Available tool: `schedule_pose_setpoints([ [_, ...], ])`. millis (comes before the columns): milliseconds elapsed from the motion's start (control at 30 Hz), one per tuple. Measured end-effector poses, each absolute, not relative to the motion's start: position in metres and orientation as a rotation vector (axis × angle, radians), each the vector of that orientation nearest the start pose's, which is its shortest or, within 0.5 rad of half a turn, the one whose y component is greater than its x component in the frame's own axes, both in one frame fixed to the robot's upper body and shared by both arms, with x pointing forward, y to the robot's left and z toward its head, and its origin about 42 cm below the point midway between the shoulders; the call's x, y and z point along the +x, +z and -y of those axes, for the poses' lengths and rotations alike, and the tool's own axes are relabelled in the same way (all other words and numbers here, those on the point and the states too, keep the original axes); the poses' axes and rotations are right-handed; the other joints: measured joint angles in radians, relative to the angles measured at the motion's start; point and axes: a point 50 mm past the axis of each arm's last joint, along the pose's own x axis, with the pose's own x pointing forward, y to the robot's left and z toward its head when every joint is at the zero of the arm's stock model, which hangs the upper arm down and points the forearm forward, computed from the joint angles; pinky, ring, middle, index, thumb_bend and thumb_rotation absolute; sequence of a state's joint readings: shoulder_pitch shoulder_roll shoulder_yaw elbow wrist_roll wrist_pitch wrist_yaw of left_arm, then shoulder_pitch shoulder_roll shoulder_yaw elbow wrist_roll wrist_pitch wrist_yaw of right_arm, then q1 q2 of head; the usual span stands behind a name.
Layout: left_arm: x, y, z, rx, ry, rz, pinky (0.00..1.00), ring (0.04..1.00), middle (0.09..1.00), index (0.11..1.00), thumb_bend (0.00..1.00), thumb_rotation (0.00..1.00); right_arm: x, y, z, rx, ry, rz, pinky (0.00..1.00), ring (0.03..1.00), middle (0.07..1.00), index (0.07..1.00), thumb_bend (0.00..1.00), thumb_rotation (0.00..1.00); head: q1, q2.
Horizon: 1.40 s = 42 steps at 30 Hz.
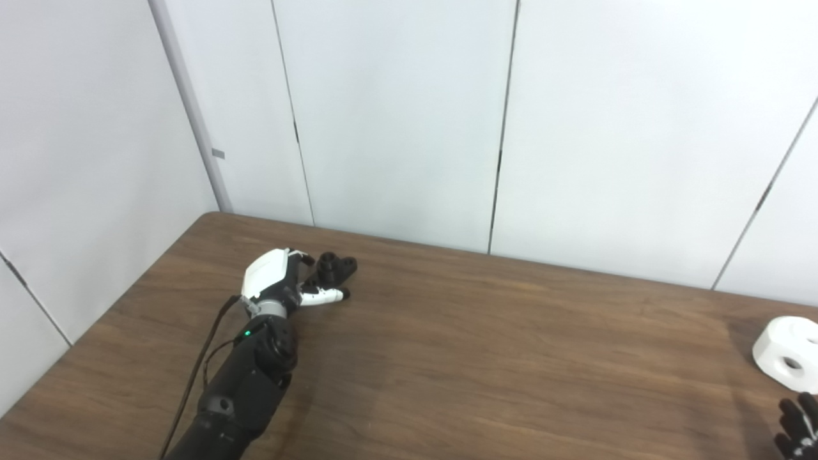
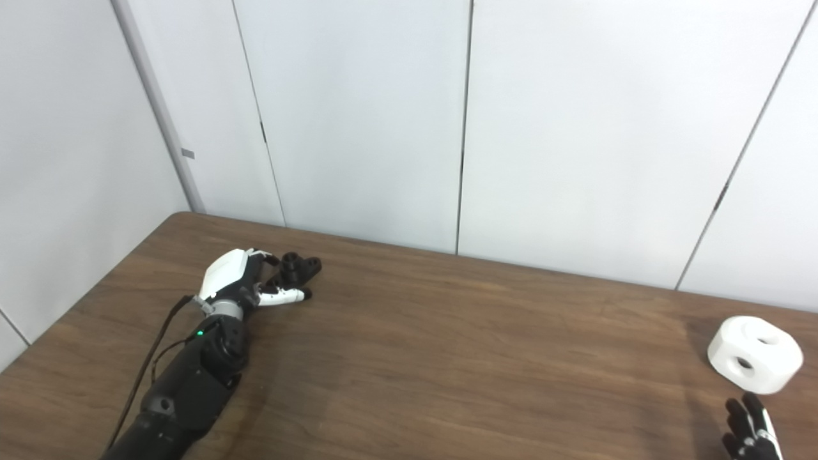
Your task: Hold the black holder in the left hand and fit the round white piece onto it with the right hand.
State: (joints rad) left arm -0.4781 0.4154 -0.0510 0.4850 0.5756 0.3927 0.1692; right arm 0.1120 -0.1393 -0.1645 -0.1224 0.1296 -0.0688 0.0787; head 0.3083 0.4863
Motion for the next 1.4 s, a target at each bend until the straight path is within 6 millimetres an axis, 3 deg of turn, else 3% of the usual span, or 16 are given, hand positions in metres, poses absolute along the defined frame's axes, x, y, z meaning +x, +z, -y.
schedule_pose_setpoints([
  [767,0.4340,0.1551,-0.3668,1.029,0.375,-0.306,1.00,1.000,0.922,0.743,0.86,0.43,0.2428,0.1145,0.2989,-0.048,-0.093,0.086,1.00,0.987,0.960,0.983,0.58,1.00,0.003,0.017],
  [967,0.4338,0.1571,-0.3663,1.034,0.378,-0.311,1.00,1.000,0.923,0.734,0.84,0.38,0.2428,0.1147,0.2986,-0.052,-0.095,0.084,1.00,0.993,0.968,0.993,0.57,1.00,0.009,0.021],
  [1167,0.4330,0.1577,-0.3678,1.037,0.394,-0.315,1.00,0.999,0.898,0.660,0.84,0.27,0.2427,0.1147,0.2984,-0.051,-0.093,0.084,1.00,1.000,0.977,1.000,0.57,1.00,0.009,0.028],
  [1267,0.4324,0.1577,-0.3700,1.029,0.410,-0.307,1.00,0.987,0.875,0.589,0.81,0.14,0.2425,0.1147,0.2983,-0.050,-0.091,0.084,1.00,1.000,0.974,1.000,0.57,1.00,0.009,0.028],
  [1300,0.4322,0.1572,-0.3707,1.025,0.414,-0.301,1.00,0.985,0.866,0.539,0.67,0.10,0.2424,0.1147,0.2983,-0.050,-0.091,0.084,1.00,0.999,0.974,1.000,0.58,1.00,0.009,0.028],
  [1333,0.4319,0.1564,-0.3718,1.021,0.418,-0.297,1.00,0.980,0.857,0.512,0.60,0.08,0.2422,0.1148,0.2984,-0.050,-0.091,0.084,1.00,0.995,0.973,0.998,0.58,1.00,0.009,0.028],
  [1400,0.4316,0.1550,-0.3733,1.016,0.422,-0.293,1.00,0.965,0.841,0.489,0.54,0.06,0.2417,0.1148,0.2985,-0.049,-0.092,0.083,1.00,0.993,0.976,0.998,0.57,1.00,0.011,0.032],
])
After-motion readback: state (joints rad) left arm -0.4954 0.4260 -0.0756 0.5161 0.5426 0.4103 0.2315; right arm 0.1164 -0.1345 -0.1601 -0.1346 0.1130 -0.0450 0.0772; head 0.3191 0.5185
